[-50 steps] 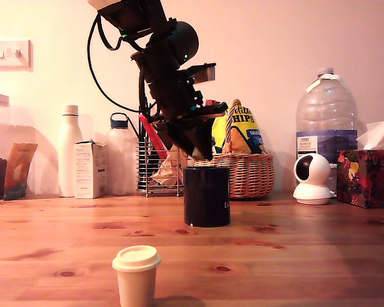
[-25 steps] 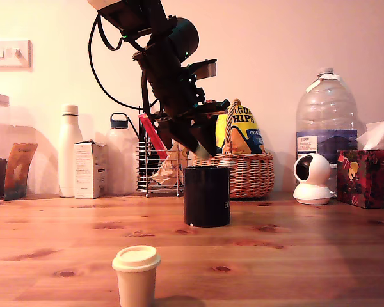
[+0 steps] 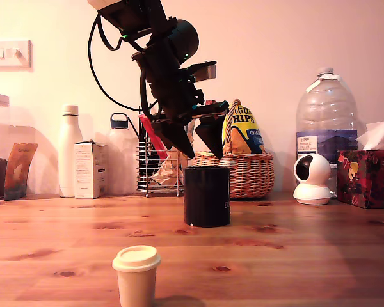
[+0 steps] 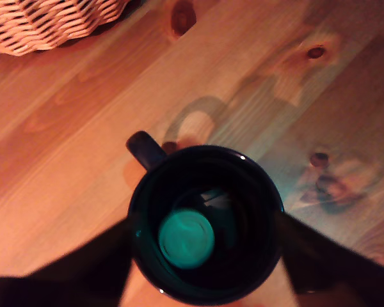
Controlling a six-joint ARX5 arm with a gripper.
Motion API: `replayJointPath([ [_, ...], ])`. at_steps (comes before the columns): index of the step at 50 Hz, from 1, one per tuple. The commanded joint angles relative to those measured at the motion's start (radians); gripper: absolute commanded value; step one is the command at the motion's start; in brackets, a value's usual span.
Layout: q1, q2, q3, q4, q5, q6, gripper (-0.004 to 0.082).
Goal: Pick up the coffee capsules from the table one by one and drop them inside the nearest coffee cup
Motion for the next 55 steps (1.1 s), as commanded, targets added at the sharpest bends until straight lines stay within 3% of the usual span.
replayJointPath([
  [1,-0.005,-0.034,0.019,-0.008,0.005,0.004,0.0359],
  [7,-0.005,-0.079,0.019,-0.039,0.006,0.004,-0.0039],
  [9,-0.005,-0.097,0.019,-0.045,0.008,0.004,-0.0009],
  [28,0.025,-0.241,0.019,-0.097,0.092,-0.003,-0.0019],
  [41,0.026,-0.306,0.005,-0.111,0.126,-0.006,-0.0019],
  [55,0.023,-0.422,-0.169,-0.032,0.137,-0.024,-0.0019],
])
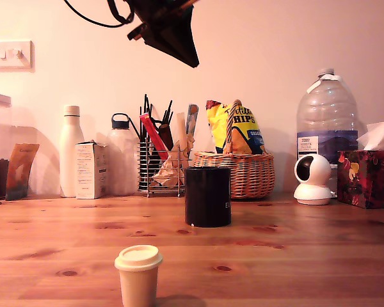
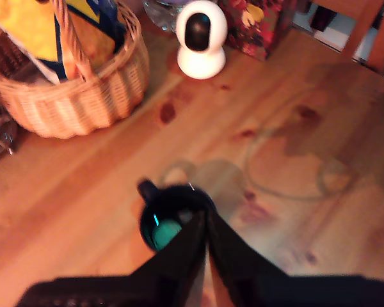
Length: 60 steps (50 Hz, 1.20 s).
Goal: Pick up the coffee capsules from the table one by one and drop them inside the nearest coffee cup
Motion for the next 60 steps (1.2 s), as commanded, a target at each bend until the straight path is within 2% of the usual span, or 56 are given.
replayJointPath([
  [1,-0.003,-0.040,-0.074,0.043,0.005,-0.009,-0.0019],
  [14,-0.003,-0.206,-0.399,0.231,0.017,-0.021,-0.0019],
  [23,-0.003,-0.342,-0.648,0.393,0.035,-0.047,-0.0019],
  [37,-0.002,-0.537,-0.980,0.630,0.108,-0.055,-0.0019],
  [40,-0.002,-0.562,-1.046,0.679,0.137,-0.056,-0.0019],
  [53,-0.002,-0.607,-1.275,0.877,0.229,-0.059,-0.0019],
  [60,0.000,-0.607,-1.353,0.931,0.250,-0.063,-0.0019],
])
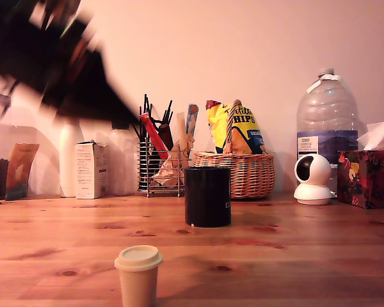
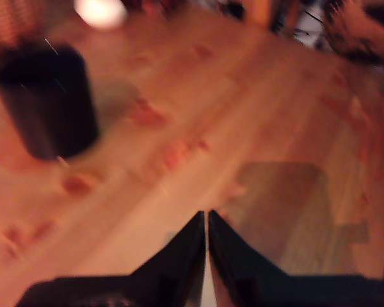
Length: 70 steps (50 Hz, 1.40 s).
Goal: Pick up the coffee capsules from the table one by one and drop them inside the nearest coffee cup
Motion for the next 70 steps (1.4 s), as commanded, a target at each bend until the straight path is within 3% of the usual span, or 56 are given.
replayJointPath([
  [1,0.000,-0.010,-0.038,0.041,0.018,-0.005,-0.0019],
  [13,0.000,-0.029,-0.150,0.128,0.074,-0.013,-0.0019],
  [25,0.007,-0.112,-0.266,0.180,0.076,-0.035,-0.0019],
  [33,0.024,-0.171,-0.332,0.180,0.095,-0.037,-0.0019],
  [45,0.035,-0.245,-0.405,0.165,0.132,-0.084,-0.0019],
  [63,0.034,-0.269,-0.406,0.067,0.153,-0.076,-0.0009],
  [66,0.034,-0.269,-0.406,0.058,0.153,-0.075,0.0018],
  [70,0.037,-0.269,-0.406,0.049,0.132,-0.076,0.0161],
])
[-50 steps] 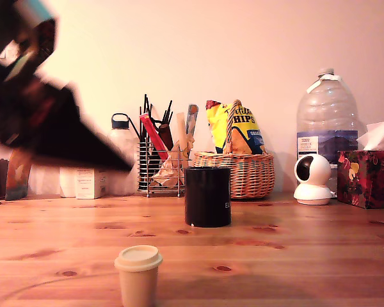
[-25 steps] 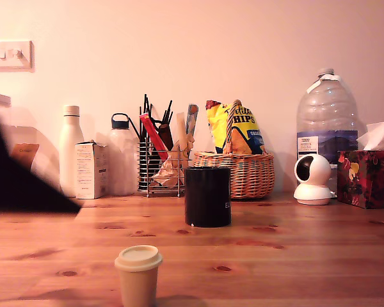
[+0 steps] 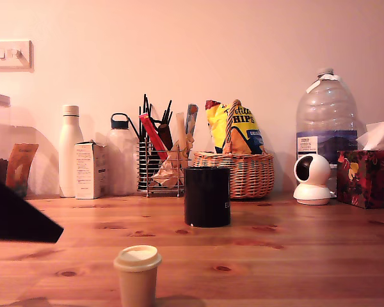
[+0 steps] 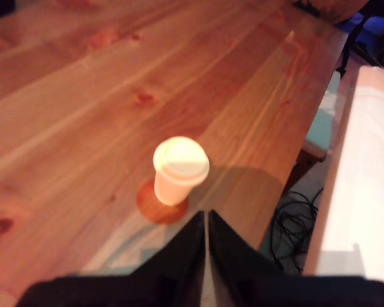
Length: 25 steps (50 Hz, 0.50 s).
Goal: Pick up the coffee capsules from the table one by one and drop them inside the nearest coffee cup
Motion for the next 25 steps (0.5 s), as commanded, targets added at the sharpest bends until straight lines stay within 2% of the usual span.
replayJointPath([
  [1,0.004,-0.001,-0.011,0.001,-0.026,0.003,0.0207],
  [5,0.004,-0.001,-0.011,0.011,-0.061,0.003,0.0362],
  [11,0.004,-0.001,-0.011,0.018,-0.059,0.024,0.0471],
  [22,0.002,0.000,-0.011,0.031,-0.048,0.033,0.0501],
  [23,0.001,0.000,-0.011,0.033,-0.049,0.050,0.0512],
  [25,-0.004,0.001,-0.011,0.038,-0.053,0.050,0.0529],
])
